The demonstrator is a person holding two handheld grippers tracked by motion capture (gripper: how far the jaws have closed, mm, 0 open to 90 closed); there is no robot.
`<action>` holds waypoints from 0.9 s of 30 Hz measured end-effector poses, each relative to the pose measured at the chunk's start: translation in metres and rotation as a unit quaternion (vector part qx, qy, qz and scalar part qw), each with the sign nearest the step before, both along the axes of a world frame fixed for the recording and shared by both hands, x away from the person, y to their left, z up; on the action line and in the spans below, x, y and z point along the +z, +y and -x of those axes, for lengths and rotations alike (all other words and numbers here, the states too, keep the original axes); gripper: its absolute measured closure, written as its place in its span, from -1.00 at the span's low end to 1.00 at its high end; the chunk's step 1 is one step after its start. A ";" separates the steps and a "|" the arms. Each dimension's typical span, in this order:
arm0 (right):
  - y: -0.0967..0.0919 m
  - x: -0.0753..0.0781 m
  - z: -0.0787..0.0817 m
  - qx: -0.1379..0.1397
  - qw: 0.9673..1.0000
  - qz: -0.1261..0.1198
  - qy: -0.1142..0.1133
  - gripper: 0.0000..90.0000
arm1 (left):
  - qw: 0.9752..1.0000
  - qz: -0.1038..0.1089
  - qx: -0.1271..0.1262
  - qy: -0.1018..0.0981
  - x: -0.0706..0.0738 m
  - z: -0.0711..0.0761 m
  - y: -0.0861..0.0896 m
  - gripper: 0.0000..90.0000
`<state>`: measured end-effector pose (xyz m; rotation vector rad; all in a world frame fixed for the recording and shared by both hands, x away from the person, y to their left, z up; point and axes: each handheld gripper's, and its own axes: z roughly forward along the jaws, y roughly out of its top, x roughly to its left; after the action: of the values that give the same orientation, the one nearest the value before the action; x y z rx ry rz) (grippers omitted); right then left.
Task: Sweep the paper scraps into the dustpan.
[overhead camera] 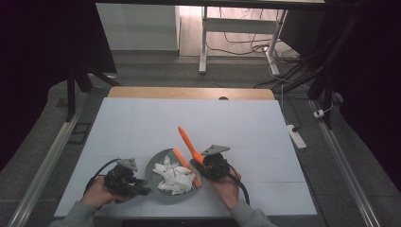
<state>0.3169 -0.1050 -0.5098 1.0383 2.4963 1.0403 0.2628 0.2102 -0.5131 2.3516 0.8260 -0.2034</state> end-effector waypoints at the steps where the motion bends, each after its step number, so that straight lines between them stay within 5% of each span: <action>1: 0.002 0.000 0.001 0.002 1.000 -0.004 0.002 0.70 | 1.000 0.000 0.000 0.000 0.000 0.000 0.000 0.37; 10: 0.031 0.005 0.012 0.042 0.998 -0.053 0.015 0.70 | 1.000 0.001 0.000 0.000 -0.001 0.000 -0.001 0.37; 16: 0.052 0.013 0.015 0.079 0.996 -0.040 -0.006 0.70 | 1.000 0.003 0.000 0.001 -0.001 0.000 0.000 0.37; 21: 0.037 0.028 0.012 0.069 0.996 -0.039 -0.030 0.70 | 1.000 0.003 0.000 0.001 -0.001 0.000 0.000 0.37; 27: 0.016 0.036 0.006 0.048 0.997 -0.051 -0.031 0.70 | 1.000 0.003 0.000 0.000 -0.001 0.000 0.000 0.37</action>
<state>0.3109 -0.0887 -0.4737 0.9047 2.4876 1.2197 0.2632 0.2107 -0.5142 2.3450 0.8249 -0.2059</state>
